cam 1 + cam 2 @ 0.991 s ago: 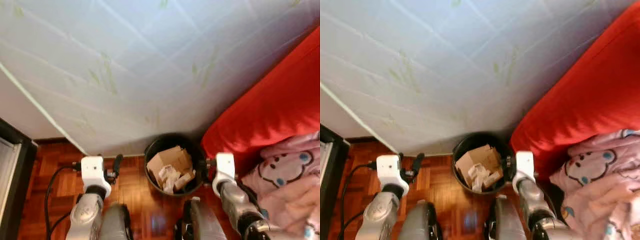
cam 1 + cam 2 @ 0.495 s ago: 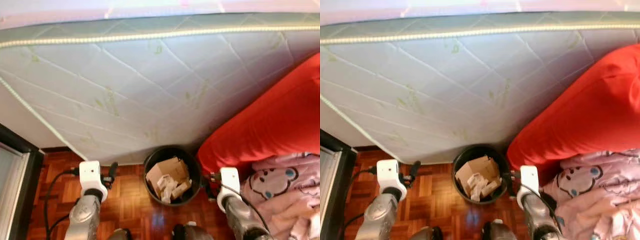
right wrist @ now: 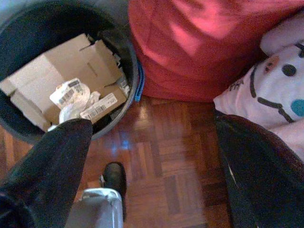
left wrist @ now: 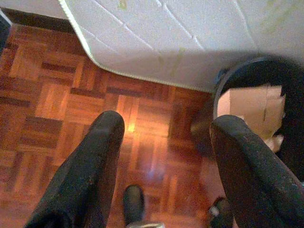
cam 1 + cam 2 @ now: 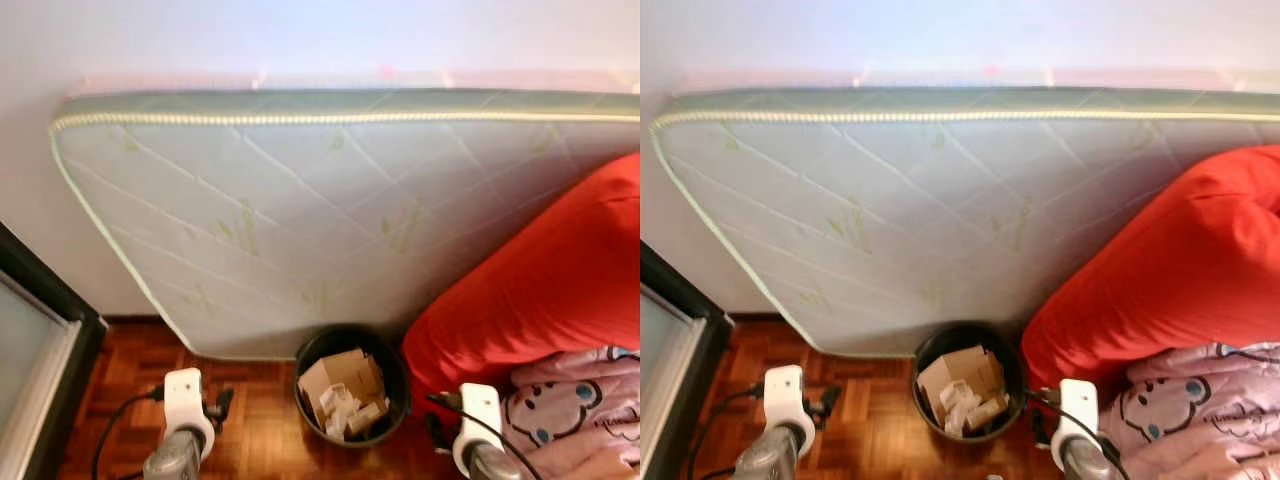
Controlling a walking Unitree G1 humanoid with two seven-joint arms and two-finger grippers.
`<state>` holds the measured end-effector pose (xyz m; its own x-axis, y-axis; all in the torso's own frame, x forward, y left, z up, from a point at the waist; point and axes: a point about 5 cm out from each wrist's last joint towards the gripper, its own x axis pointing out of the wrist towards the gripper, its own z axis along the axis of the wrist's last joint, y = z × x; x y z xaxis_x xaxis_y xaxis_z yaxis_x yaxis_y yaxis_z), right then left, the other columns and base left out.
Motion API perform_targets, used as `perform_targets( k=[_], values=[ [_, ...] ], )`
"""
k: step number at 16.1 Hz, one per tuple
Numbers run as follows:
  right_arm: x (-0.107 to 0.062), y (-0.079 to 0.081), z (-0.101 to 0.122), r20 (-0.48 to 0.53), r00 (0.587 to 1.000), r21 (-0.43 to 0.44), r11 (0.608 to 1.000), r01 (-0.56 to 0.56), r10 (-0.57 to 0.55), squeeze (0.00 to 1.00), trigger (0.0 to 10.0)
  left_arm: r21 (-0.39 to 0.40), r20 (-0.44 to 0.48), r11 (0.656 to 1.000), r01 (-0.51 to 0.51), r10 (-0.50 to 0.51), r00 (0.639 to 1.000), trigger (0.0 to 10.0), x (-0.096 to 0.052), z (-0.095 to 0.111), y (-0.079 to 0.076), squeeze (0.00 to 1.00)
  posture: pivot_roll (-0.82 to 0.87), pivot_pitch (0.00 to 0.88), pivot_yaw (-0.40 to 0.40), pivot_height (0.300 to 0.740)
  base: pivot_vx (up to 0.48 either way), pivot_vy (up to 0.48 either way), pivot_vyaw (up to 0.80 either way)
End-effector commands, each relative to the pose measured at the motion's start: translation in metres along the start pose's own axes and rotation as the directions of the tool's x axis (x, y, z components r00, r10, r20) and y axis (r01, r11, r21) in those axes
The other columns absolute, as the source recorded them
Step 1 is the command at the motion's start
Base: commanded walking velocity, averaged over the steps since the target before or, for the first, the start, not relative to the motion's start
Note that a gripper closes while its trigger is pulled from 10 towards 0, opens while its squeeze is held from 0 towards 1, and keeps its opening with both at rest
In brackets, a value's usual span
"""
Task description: Clean up the room
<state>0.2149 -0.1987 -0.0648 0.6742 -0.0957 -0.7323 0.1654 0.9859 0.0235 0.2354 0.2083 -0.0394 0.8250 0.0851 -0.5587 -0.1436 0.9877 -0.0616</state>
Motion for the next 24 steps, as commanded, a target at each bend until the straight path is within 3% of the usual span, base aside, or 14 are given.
perform_targets(
  k=[1, 3, 8, 11, 17, 24],
  values=[
    [-0.003, -0.006, -0.011, -0.034, 0.999, 0.035, 0.999, 0.025, -0.024, 0.0, 10.0, 0.031, -0.057, 1.0, -0.004, 0.006, 0.998, 10.0, -0.003, -0.011, 0.004, 0.0, -0.01, 0.027, -0.022, 0.74, 0.0, 0.0, 0.0],
    [-0.004, -0.004, -0.017, -0.048, 0.998, 0.047, 0.998, 0.029, -0.027, 0.0, 10.0, 0.056, -0.108, 0.998, -0.007, 0.013, 0.994, 10.0, -0.006, -0.022, 0.012, 0.0, -0.01, 0.01, -0.012, 0.74, 0.0, 0.0, 0.0],
    [-0.004, 0.009, -0.02, -0.055, 0.998, 0.029, 0.999, -0.014, 0.015, 0.0, 10.0, 0.082, -0.136, 0.996, -0.019, 0.03, 0.99, 10.0, -0.004, -0.019, 0.018, 0.0, -0.03, 0.0, -0.003, 0.74, 0.0, 0.0, 0.0],
    [-0.004, 0.004, -0.021, -0.055, 0.998, 0.04, 0.999, -0.013, 0.015, 0.0, 10.0, 0.08, -0.138, 0.997, -0.003, 0.014, 0.99, 10.0, -0.003, -0.018, 0.015, 0.0, -0.04, 0.0, -0.021, 0.74, 0.0, 0.0, 0.0],
    [-0.009, 0.009, -0.037, -0.09, 0.994, 0.02, 0.998, -0.053, 0.055, 0.0, 10.0, 0.089, -0.188, 0.995, -0.051, 0.067, 0.98, 10.0, -0.01, -0.029, 0.031, 0.0, -0.06, 0.0, -0.019, 0.74, 0.0, 0.0, 0.0],
    [-0.01, 0.011, -0.041, -0.104, 0.992, 0.009, 0.998, -0.065, 0.066, 0.0, 10.0, 0.116, -0.195, 0.993, -0.039, 0.061, 0.979, 10.0, -0.01, -0.03, 0.03, 0.0, -0.04, 0.0, -0.02, 0.74, 0.0, 0.0, 0.0]
  ],
)
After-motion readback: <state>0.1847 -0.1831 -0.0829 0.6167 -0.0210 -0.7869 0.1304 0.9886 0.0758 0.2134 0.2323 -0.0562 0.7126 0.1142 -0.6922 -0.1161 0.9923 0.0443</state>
